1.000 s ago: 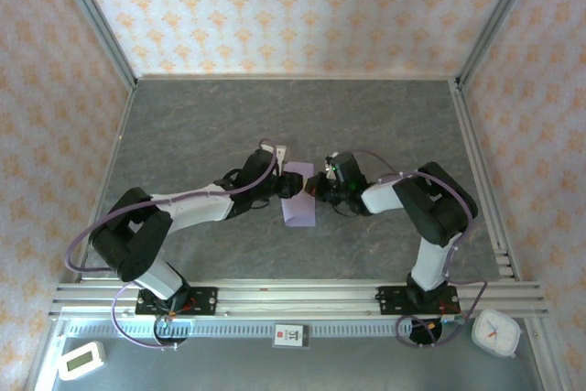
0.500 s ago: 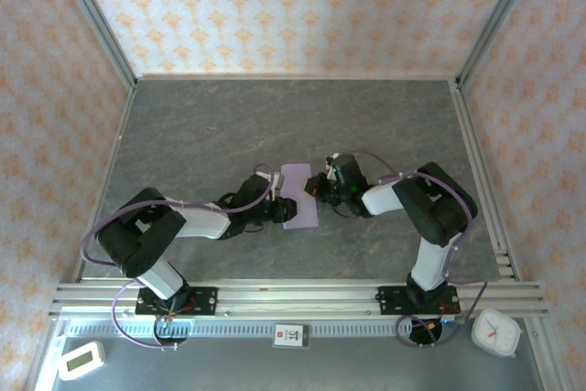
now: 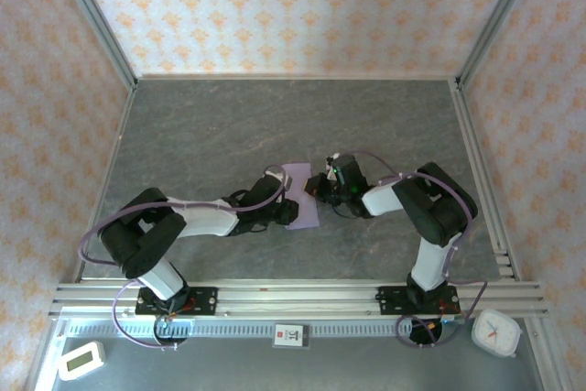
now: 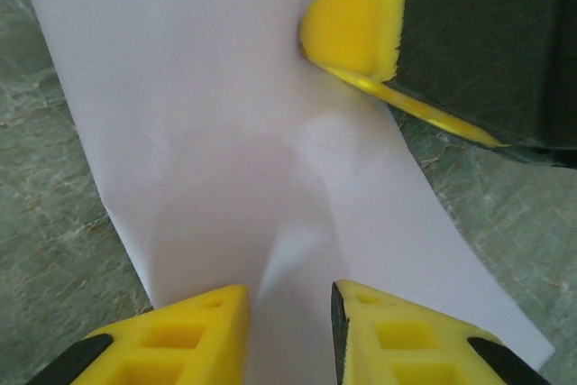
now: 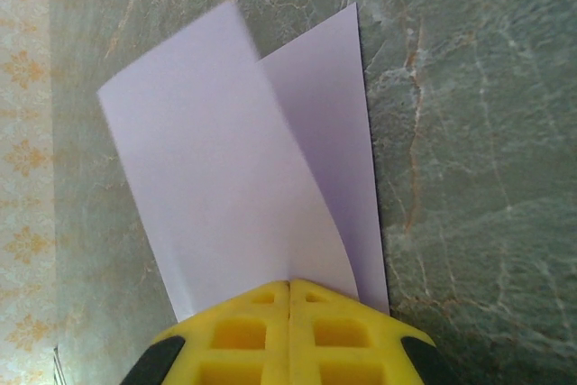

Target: Fold a paper plane with a square sheet of paper (pick it up from the middle)

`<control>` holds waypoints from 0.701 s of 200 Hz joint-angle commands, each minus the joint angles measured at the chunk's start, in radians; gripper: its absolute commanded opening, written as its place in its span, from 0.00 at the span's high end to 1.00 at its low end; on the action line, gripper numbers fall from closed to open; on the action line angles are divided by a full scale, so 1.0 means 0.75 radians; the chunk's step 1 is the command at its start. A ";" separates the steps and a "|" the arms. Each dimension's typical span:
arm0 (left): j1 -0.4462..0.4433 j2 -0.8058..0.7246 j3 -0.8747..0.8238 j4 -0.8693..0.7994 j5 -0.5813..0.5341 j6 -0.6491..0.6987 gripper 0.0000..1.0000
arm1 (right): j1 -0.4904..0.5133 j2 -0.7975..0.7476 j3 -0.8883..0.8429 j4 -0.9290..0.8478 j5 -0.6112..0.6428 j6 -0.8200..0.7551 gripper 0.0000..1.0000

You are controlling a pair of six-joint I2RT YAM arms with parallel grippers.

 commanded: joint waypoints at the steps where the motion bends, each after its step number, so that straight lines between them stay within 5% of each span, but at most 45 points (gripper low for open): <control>1: -0.003 -0.102 0.009 0.033 0.015 -0.033 0.66 | 0.004 0.068 -0.065 -0.171 0.087 0.001 1.00; 80: -0.016 -0.031 -0.224 0.412 0.169 -0.235 0.67 | 0.003 0.087 -0.055 -0.164 0.082 0.004 1.00; 140: 0.004 -0.088 -0.155 0.265 0.095 -0.160 0.67 | 0.004 0.085 -0.062 -0.167 0.081 -0.002 1.00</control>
